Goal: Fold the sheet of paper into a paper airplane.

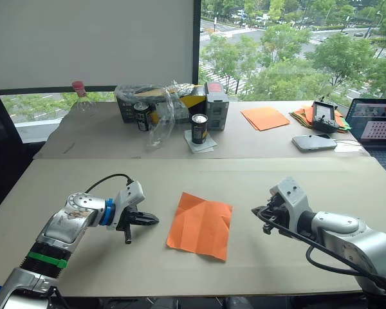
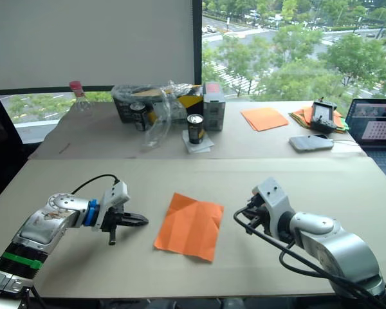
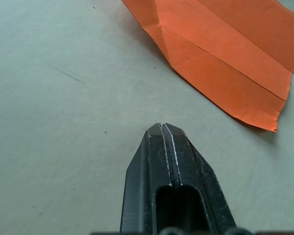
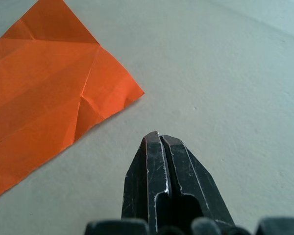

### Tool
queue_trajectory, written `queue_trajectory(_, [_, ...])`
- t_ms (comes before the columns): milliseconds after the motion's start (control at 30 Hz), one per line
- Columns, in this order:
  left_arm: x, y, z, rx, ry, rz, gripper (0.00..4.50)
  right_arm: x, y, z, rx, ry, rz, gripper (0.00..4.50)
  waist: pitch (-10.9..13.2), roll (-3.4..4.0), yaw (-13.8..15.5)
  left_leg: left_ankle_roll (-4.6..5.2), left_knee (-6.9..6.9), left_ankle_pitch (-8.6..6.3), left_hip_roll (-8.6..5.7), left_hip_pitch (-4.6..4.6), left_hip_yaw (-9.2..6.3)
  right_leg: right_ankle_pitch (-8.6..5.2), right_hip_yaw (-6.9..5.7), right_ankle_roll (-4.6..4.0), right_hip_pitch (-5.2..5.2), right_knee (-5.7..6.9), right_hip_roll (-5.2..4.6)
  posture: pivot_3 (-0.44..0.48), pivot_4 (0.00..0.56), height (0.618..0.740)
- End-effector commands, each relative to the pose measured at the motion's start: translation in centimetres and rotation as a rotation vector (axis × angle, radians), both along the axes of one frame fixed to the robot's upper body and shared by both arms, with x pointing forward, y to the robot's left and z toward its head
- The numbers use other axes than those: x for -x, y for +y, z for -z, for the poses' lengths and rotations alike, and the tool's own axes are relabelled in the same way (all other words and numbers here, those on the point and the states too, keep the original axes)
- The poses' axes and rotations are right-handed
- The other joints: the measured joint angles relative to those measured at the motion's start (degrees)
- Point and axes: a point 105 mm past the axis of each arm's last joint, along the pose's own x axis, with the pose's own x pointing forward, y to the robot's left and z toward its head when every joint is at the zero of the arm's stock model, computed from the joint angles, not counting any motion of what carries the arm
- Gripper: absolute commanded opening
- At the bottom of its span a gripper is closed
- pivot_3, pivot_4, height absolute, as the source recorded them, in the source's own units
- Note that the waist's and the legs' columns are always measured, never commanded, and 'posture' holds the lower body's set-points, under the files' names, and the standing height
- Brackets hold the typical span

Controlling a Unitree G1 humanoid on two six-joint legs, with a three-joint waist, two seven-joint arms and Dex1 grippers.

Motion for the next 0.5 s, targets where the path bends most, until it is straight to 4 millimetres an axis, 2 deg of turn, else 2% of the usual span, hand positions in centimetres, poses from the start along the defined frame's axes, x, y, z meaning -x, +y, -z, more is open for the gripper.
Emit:
queue_trajectory(33, [1.3, -1.4, 1.1, -0.028, 0.019, 0.086, 0.0, -0.2, 0.2, -1.0, 0.005, -0.049, -0.017, 0.02, 0.0, 0.0, 0.1, 0.0, 0.0, 0.0, 0.0, 0.0, 0.01, 0.0, 0.01, 0.0, -0.01, 0.0, -0.01, 0.0, 0.15, 0.67])
queue_trajectory(233, [2.5, -4.5, 1.7, 0.02, 0.031, 0.166, 0.0, -0.2, 0.2, -1.0, 0.01, -0.053, -0.01, 0.02, 0.0, 0.01, 0.6, 0.02, 0.0, -0.01, -0.01, 0.0, 0.01, 0.0, 0.01, 0.0, 0.03, -0.02, -0.02, 0.0, 0.15, 0.67])
queue_trajectory(500, [2.2, -6.5, 2.3, 0.041, 0.012, 0.192, 0.0, -0.1, 0.4, -0.7, 0.01, -0.048, -0.006, 0.02, 0.0, 0.0, 1.2, 0.04, 0.04, 0.0, -0.02, 0.01, 0.01, 0.0, 0.0, 0.0, 0.07, -0.02, -0.03, 0.0, 0.15, 0.67])
